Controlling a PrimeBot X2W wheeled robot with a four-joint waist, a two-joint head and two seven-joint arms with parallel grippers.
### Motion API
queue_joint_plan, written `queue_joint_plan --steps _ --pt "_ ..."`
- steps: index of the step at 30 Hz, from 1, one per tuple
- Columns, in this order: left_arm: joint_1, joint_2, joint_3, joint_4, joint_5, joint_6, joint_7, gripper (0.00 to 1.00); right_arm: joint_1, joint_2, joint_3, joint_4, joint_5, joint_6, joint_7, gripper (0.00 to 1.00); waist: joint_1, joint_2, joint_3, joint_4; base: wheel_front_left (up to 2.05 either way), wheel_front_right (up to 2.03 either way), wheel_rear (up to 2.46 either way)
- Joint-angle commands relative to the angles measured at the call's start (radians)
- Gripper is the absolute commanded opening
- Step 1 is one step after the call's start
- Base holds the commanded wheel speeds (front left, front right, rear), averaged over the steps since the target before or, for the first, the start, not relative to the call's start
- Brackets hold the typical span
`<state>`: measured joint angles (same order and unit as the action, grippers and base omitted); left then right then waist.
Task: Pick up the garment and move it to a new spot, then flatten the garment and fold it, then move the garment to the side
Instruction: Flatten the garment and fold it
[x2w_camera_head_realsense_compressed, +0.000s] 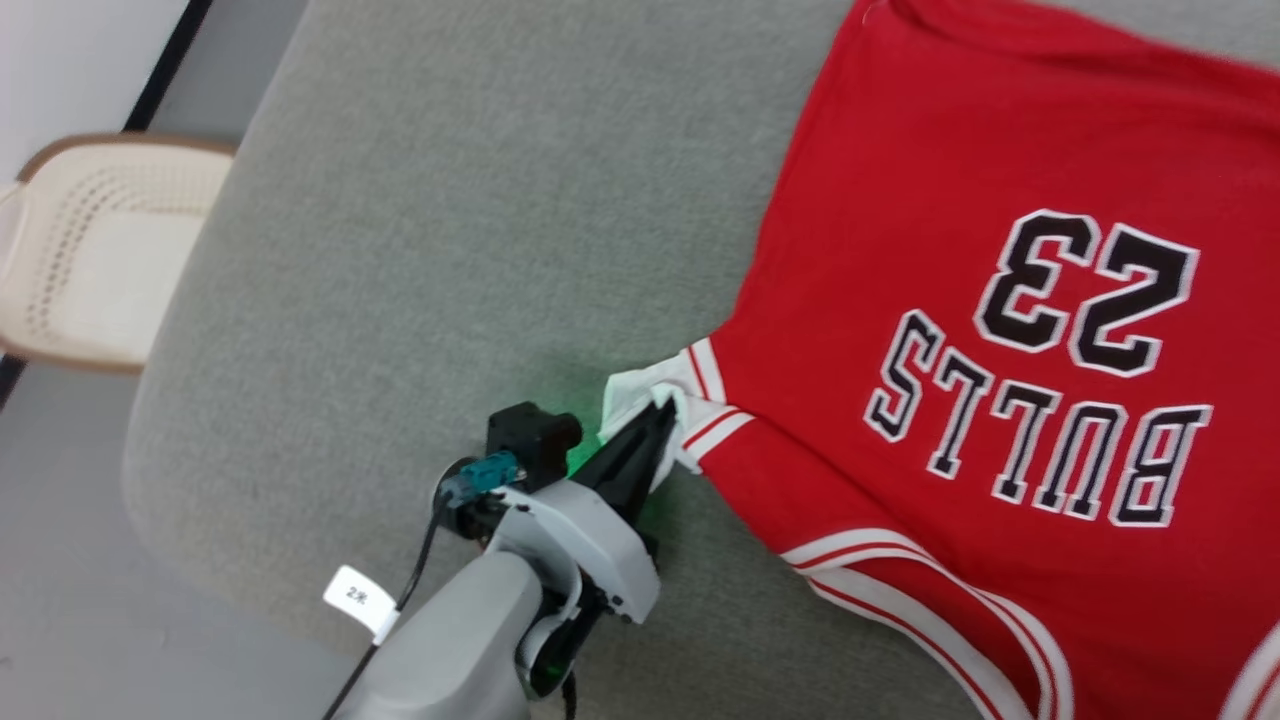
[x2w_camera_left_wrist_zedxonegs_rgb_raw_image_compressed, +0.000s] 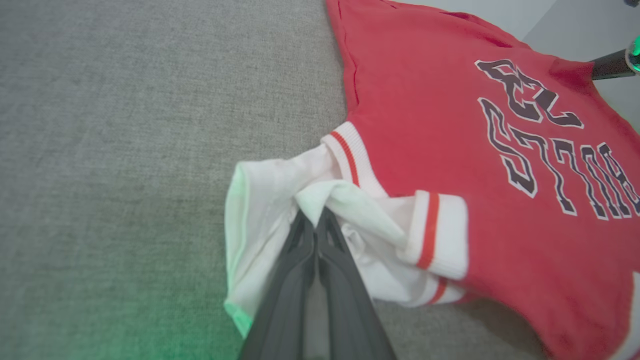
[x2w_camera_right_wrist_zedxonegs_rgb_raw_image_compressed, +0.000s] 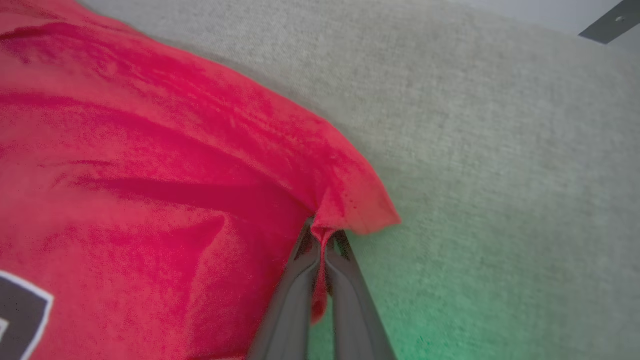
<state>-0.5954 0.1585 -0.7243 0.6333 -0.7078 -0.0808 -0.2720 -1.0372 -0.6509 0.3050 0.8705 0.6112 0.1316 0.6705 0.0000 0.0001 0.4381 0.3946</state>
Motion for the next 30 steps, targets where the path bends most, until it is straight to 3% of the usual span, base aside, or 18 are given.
queue_joint_plan --steps 1,9,16,21,30 --pt "0.032 0.026 0.01 0.036 0.005 0.008 0.014 0.0 0.107 -0.015 0.018 0.014 0.014 -0.002 0.032 0.0 0.0 -0.0001 -0.045 -0.045 0.0 0.0 0.0" --pt "0.068 0.044 0.04 0.051 0.01 0.004 0.011 0.0 0.363 -0.055 -0.017 -0.209 0.14 -0.002 0.027 0.0 0.0 -0.0001 -0.106 -0.107 0.0 0.0 0.0" --pt "0.089 0.063 0.059 0.051 0.008 0.01 0.011 0.0 0.616 -0.028 -0.12 -0.393 0.179 -0.002 0.044 0.0 0.0 -0.0001 -0.135 -0.156 0.0 0.0 0.0" --pt "0.099 0.072 0.065 0.043 0.006 0.011 0.01 0.0 0.806 0.027 -0.222 -0.53 0.152 -0.002 0.08 0.0 0.0 -0.0001 -0.145 -0.183 0.0 0.0 0.0" --pt "0.107 0.086 0.07 0.022 -0.002 0.019 0.009 0.0 1.059 0.205 -0.41 -0.76 0.046 -0.002 0.143 0.0 0.0 -0.0001 -0.141 -0.217 0.0 0.0 0.0"
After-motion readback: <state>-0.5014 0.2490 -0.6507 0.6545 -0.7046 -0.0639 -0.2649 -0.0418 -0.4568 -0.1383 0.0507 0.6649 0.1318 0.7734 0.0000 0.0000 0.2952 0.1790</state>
